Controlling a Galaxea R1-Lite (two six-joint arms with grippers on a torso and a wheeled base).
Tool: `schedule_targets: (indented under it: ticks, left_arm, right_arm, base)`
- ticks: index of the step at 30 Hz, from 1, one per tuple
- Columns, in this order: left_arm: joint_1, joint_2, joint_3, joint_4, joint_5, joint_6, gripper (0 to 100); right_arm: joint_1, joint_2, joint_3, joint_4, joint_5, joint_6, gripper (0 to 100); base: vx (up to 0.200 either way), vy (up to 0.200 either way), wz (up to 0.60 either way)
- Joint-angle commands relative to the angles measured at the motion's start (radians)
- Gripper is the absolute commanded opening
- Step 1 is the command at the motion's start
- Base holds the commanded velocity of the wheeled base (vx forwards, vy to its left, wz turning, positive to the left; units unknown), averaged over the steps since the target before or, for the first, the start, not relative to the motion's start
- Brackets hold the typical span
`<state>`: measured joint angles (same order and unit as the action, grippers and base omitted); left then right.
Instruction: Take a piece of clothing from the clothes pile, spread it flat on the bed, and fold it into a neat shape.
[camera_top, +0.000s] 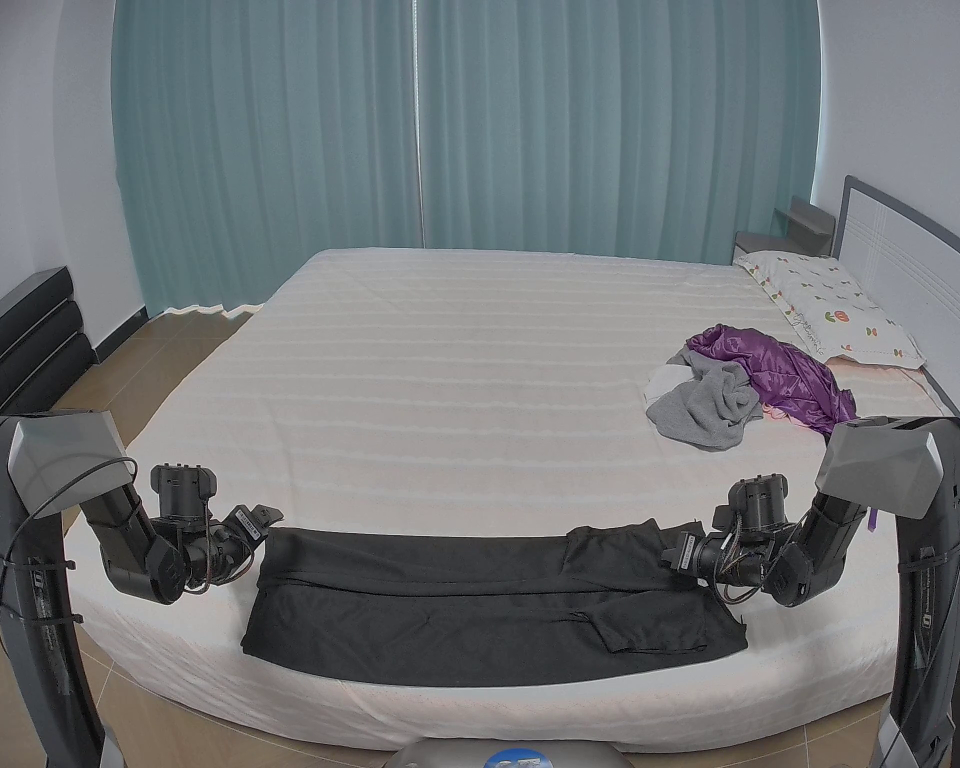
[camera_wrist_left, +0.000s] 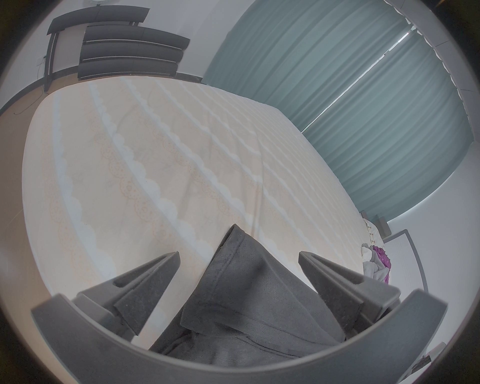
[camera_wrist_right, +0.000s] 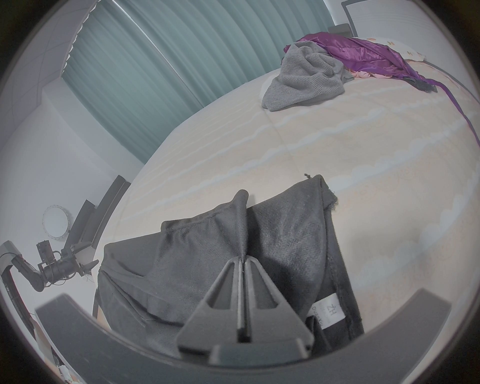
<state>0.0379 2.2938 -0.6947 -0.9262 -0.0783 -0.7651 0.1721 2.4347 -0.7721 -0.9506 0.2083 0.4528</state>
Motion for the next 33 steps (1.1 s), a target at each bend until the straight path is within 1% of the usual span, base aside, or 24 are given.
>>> schedule_targets:
  ticks: [1, 27, 28, 33]
  left_arm:
    - [0.000, -0.001, 0.000, 0.000, 0.000, 0.000, 100]
    - [0.000, -0.011, 0.006, 0.004, 0.000, 0.000, 100]
    - [0.000, -0.011, 0.006, 0.004, 0.000, 0.000, 100]
    - [0.000, -0.011, 0.011, -0.002, 0.002, 0.001, 100]
  right_arm:
    - [-0.003, -0.026, 0.019, 0.000, 0.002, 0.000, 0]
    - [-0.014, -0.054, 0.077, 0.006, 0.002, -0.002, 0]
    - [-0.014, -0.054, 0.085, 0.006, 0.000, -0.005, 100]
    - [-0.014, -0.074, 0.085, 0.000, 0.002, 0.007, 100]
  base:
    - [0.000, 0.000, 0.00]
    - [0.000, 0.000, 0.00]
    - [0.000, 0.000, 0.00]
    - [0.000, 0.000, 0.00]
